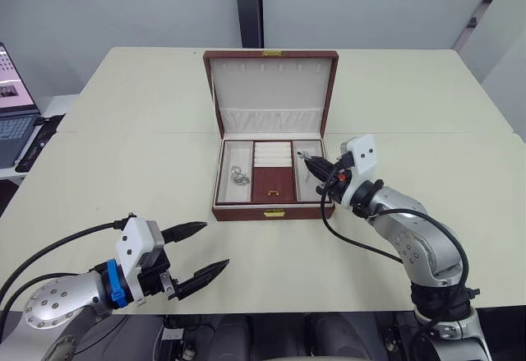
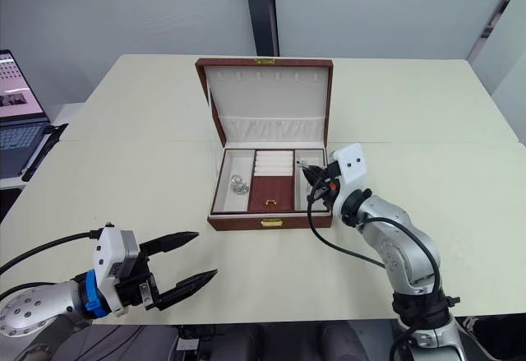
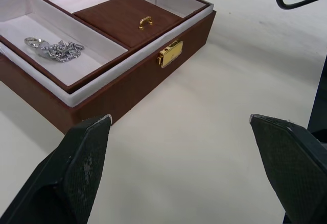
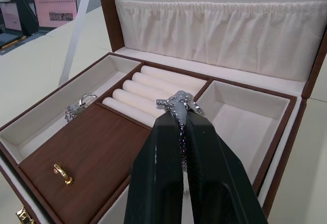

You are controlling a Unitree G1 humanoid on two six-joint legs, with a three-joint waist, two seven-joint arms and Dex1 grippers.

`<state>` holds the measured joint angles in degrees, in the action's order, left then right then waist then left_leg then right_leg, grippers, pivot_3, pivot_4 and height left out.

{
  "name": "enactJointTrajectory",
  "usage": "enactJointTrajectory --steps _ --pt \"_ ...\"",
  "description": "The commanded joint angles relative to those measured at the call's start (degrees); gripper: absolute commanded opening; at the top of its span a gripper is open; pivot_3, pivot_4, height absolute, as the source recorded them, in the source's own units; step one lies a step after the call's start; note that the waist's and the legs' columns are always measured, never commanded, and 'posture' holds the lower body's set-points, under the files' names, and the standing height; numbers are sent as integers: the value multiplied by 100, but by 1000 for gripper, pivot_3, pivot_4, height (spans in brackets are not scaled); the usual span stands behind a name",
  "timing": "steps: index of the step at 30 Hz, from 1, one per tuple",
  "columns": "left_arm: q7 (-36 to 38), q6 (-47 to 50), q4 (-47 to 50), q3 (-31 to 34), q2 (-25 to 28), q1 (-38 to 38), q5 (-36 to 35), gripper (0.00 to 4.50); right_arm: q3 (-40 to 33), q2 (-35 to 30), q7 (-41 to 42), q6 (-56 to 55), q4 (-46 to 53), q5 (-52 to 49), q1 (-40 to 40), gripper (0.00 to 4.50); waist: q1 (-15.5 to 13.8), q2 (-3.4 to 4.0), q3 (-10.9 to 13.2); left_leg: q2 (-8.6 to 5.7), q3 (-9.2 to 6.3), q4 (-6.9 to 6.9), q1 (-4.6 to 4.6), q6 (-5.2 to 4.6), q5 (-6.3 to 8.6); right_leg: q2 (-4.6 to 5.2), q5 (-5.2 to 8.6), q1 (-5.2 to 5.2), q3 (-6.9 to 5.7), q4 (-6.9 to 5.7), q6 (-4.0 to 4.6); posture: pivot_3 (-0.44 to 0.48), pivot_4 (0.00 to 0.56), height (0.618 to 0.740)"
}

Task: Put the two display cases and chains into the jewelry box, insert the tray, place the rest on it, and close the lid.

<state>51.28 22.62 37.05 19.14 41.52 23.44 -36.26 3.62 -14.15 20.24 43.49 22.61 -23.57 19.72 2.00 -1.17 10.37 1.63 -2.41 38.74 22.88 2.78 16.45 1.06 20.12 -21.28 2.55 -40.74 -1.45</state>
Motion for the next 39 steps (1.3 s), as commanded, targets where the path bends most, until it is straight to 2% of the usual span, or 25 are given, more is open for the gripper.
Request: enactJointTrajectory --steps 1,12,17,22,26,32,39 --pt "-166 151 350 148 65 -93 -201 4500 5 -33 72 -147 106 7 35 8 0 0 0 0 0 0 0 0 0 0 0 0 0 0 0 0 150 740" --pt "-380 642 436 80 230 -553 -414 4500 -193 -111 187 -228 243 -138 -23 2925 0 0 0 0 0 0 0 0 0 -1 0 0 -1 0 0 0 150 740" --pt "-235 714 222 221 287 -505 -449 4500 -581 -813 916 -380 145 -354 -174 4472 -8 0 0 -3 0 0 1 0 0 0 0 1 -2 2 0 0 150 740" --pt "-21 813 -379 684 448 -577 -588 4500 -1297 -2104 2392 -830 -521 -703 -227 4472 -13 2 5 -5 1 1 -1 -1 0 -1 0 3 -6 5 0 0 150 740" --pt "208 822 -1112 933 634 -775 -532 4500 -1461 -3126 3628 -1253 -1255 -648 -423 4472 -16 4 8 -4 4 1 -2 -2 1 -1 0 8 -9 11 0 0 150 740" --pt "274 729 -1909 1369 899 -990 -296 4500 -1657 -3725 4296 -1789 -2176 -432 -622 4472 3 4 8 0 7 1 -3 -2 1 -2 0 7 -7 9 0 0 150 740" --pt "439 584 -2650 1744 1130 -976 43 4500 -1711 -3993 4439 -2090 -2886 -202 -539 4472 -3 5 9 0 7 2 -3 -2 1 0 0 7 -7 9 0 0 150 740"
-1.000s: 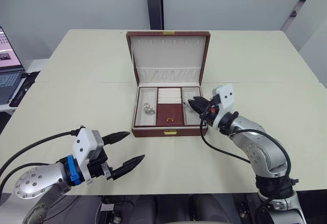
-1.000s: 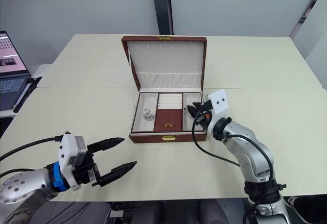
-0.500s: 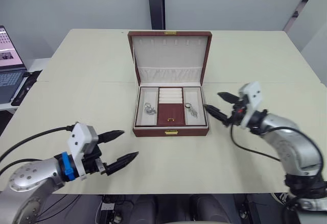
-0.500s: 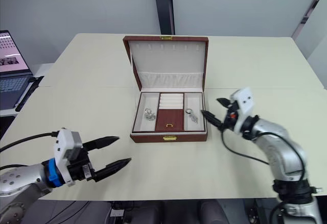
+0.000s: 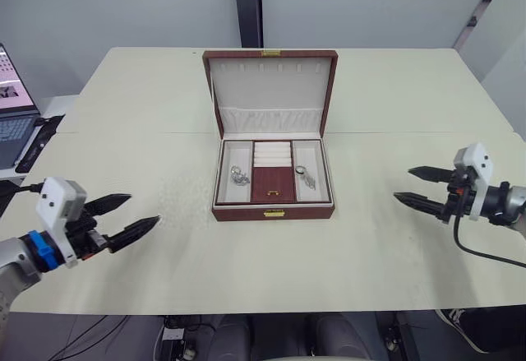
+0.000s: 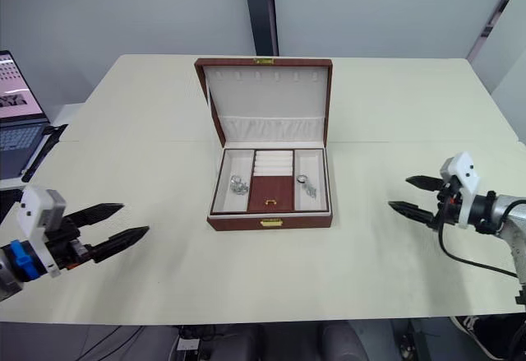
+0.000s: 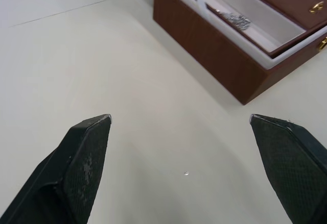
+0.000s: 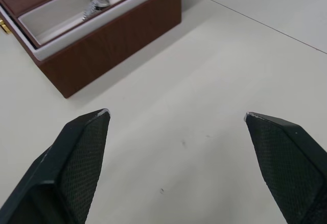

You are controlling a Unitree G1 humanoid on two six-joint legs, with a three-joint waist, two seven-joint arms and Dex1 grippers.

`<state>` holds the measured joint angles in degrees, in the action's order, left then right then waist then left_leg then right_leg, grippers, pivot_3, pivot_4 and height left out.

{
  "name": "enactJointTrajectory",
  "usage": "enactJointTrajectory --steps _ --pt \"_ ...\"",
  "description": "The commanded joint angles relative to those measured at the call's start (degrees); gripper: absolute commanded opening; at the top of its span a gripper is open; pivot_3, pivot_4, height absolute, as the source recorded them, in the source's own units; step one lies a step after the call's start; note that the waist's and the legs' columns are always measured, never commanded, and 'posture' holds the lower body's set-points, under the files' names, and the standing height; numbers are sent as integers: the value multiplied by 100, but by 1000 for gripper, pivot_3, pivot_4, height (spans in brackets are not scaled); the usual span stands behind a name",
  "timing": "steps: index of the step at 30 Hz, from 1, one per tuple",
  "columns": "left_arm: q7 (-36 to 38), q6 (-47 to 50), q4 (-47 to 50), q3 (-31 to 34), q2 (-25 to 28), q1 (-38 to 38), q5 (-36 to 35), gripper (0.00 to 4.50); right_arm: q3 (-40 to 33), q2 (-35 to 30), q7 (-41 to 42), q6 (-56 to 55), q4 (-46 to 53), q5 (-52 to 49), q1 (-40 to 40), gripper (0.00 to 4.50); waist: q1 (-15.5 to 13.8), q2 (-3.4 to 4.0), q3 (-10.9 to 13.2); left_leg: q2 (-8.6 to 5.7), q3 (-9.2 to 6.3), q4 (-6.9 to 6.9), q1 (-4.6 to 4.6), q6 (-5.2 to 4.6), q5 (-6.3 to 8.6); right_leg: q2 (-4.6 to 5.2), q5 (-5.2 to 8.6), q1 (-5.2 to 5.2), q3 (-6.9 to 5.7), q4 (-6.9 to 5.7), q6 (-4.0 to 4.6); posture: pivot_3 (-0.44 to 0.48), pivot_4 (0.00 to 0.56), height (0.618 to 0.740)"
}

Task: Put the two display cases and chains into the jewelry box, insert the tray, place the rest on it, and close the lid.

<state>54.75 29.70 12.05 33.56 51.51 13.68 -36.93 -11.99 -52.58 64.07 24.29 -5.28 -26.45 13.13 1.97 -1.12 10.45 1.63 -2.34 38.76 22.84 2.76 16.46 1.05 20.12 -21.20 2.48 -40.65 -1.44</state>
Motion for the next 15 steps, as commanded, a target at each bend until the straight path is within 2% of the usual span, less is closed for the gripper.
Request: enactJointTrajectory --steps 1,10,15 --pt "112 -128 -206 329 150 -15 128 4500 -143 -163 65 -197 -159 112 157 4472 0 0 0 0 0 0 0 0 0 0 0 0 0 0 0 0 150 740" --pt "178 -128 -403 348 201 -171 242 4500 -112 -82 15 -263 -165 150 289 4472 -8 1 1 1 -1 0 2 0 0 2 0 -1 2 -1 0 0 150 740" --pt "66 -270 -452 87 141 -453 425 4500 -106 182 -214 -255 59 113 363 4472 -5 1 1 2 -1 0 1 1 0 2 0 -1 2 -3 0 0 150 740"
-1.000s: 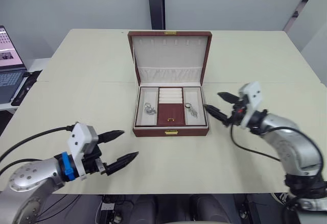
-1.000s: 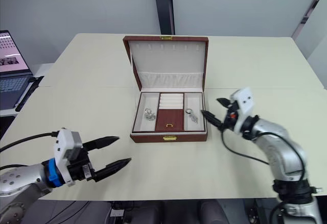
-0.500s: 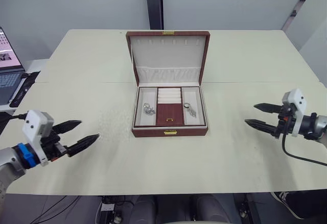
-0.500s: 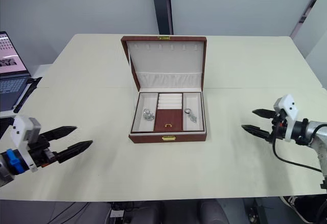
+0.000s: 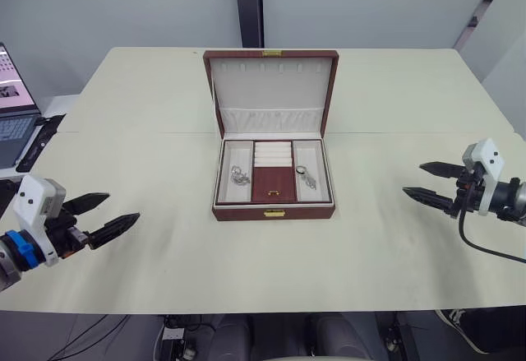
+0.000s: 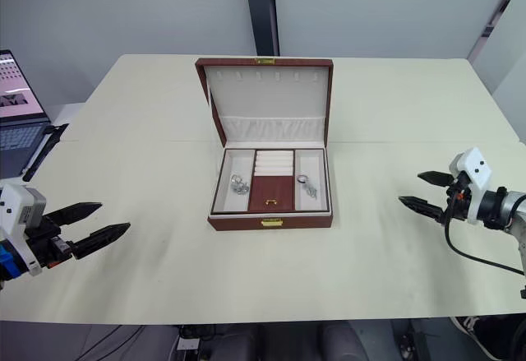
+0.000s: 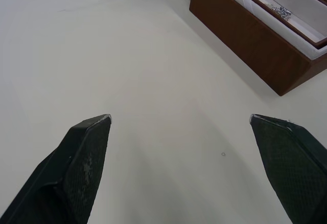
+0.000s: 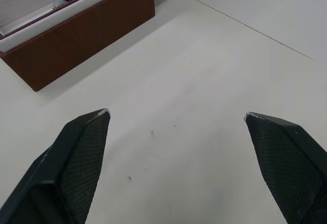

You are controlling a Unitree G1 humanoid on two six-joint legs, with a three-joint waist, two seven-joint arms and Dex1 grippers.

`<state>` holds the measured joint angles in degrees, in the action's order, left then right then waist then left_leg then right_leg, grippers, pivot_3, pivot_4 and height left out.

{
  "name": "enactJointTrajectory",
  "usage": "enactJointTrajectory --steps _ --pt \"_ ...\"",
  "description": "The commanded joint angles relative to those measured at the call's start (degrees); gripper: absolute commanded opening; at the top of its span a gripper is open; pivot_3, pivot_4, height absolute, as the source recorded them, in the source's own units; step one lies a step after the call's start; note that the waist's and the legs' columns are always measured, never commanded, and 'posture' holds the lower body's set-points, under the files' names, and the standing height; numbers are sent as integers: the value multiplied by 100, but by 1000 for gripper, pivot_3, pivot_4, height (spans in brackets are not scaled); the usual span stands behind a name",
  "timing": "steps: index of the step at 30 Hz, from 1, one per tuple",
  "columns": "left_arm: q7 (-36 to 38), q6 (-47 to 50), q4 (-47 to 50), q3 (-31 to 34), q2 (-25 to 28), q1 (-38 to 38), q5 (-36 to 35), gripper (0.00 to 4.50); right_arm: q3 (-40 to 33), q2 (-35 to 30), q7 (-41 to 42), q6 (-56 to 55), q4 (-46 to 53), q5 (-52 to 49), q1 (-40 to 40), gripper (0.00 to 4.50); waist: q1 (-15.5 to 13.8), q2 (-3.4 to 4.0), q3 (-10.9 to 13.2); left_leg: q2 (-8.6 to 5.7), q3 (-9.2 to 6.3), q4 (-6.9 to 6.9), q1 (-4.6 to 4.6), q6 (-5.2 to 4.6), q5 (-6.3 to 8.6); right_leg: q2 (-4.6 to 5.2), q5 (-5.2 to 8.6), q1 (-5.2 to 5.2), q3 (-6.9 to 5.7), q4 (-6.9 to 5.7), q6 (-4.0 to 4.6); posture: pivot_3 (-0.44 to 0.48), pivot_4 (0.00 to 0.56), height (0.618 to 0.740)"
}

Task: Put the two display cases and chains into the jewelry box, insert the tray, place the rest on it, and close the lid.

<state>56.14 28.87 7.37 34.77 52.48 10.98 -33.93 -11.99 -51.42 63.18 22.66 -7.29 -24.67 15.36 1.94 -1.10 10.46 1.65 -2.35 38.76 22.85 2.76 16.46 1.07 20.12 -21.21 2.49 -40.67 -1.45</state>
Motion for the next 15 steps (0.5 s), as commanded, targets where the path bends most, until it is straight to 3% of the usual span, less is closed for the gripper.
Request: enactJointTrajectory --steps 1,6,7,9,11,15 --pt "-87 -204 -2 -111 42 -292 149 4500 -87 136 -177 -83 299 -61 154 4472 -5 0 0 0 -1 0 1 0 0 0 0 0 0 0 0 0 150 740" --pt "-223 -270 -199 -656 -6 -1078 346 4500 129 703 -690 -24 577 24 300 4472 -7 0 0 -2 -2 2 2 1 0 0 0 0 -2 -3 0 0 150 740" --pt "-241 -278 -236 -768 -41 -1200 373 4500 180 818 -804 -13 616 54 356 4304 -5 0 0 -2 0 2 3 1 0 0 0 -3 -2 -3 0 0 150 740" --pt "-266 -371 -329 -1031 -168 -1414 458 4104 307 1017 -945 12 727 77 433 3943 0 2 1 -2 6 2 4 1 0 0 0 -10 -1 -8 0 0 150 740" --pt "-389 -470 -447 -1360 -355 -1695 621 3607 494 1187 -1050 116 879 96 485 3288 -3 2 1 -2 9 2 3 1 0 0 0 -12 0 -13 0 0 150 740" --pt "-428 -477 -554 -1864 -732 -2105 716 2246 977 1536 -1294 141 1001 343 675 1967 -2 0 1 -2 7 7 5 1 -1 -1 0 -12 -1 -15 0 0 150 740"
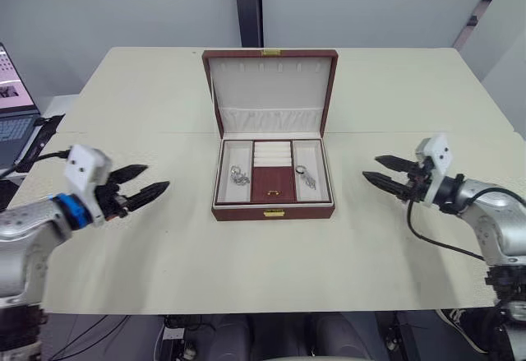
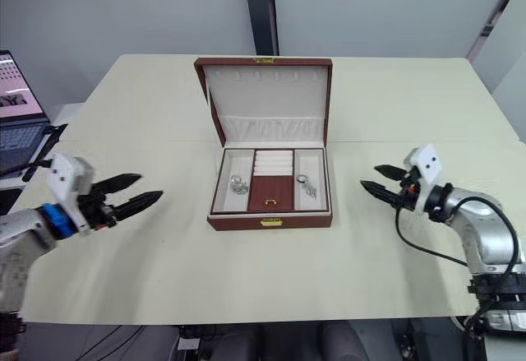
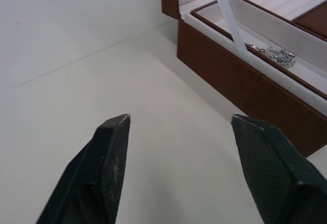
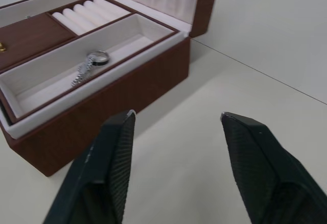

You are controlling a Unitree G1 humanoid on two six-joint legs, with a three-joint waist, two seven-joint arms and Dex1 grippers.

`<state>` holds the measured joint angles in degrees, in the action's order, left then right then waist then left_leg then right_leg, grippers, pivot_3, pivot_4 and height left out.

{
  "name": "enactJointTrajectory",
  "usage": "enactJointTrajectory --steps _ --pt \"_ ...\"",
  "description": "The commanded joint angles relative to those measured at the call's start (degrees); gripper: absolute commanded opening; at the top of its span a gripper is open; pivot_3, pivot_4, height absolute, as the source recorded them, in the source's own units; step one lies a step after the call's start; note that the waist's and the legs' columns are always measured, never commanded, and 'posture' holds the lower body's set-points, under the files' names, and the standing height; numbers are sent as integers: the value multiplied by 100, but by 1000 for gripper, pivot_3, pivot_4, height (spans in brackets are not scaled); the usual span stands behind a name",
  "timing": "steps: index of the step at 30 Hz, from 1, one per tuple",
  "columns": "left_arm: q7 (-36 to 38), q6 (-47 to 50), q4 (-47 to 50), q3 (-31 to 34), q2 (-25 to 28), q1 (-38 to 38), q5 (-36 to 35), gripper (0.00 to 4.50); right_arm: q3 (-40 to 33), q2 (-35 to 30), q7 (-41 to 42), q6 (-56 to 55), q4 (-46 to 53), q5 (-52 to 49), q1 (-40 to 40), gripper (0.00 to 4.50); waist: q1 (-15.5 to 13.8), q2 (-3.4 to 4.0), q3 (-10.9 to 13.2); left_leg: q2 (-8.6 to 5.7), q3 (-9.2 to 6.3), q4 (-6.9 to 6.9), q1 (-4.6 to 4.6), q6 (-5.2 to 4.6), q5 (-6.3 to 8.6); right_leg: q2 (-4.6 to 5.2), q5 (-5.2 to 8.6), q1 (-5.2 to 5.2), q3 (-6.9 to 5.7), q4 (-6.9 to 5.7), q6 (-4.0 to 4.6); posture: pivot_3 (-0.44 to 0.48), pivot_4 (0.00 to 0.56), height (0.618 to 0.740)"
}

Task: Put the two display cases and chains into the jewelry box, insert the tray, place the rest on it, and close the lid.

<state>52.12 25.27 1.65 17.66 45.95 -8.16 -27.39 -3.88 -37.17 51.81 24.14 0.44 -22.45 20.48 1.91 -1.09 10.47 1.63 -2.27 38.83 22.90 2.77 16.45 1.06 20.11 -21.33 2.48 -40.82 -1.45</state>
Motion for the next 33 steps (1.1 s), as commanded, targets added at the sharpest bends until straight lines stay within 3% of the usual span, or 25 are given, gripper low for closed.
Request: enactJointTrajectory --steps 1,7,18,33 --pt "-62 -147 -53 -320 -198 -293 140 1929 283 229 -236 -57 171 219 249 1723 0 -1 0 0 0 1 2 0 0 0 0 -2 0 0 0 0 150 740" --pt "-158 -273 -353 -800 -692 -652 335 0 688 608 -414 -279 -166 621 516 113 -4 -1 0 -2 0 3 3 0 0 1 0 -4 -2 -1 0 0 150 740" --pt "118 291 452 -1209 -928 -511 -39 0 1050 898 -45 -4 138 505 470 21 39 -1 0 1 -2 3 2 1 -1 -1 0 -5 -2 -5 0 0 150 740" --pt "84 897 1880 -929 -729 741 -344 0 992 646 73 1022 1878 -64 -732 21 34 -1 -3 1 -9 -1 0 0 0 0 0 1 2 0 0 0 150 740"
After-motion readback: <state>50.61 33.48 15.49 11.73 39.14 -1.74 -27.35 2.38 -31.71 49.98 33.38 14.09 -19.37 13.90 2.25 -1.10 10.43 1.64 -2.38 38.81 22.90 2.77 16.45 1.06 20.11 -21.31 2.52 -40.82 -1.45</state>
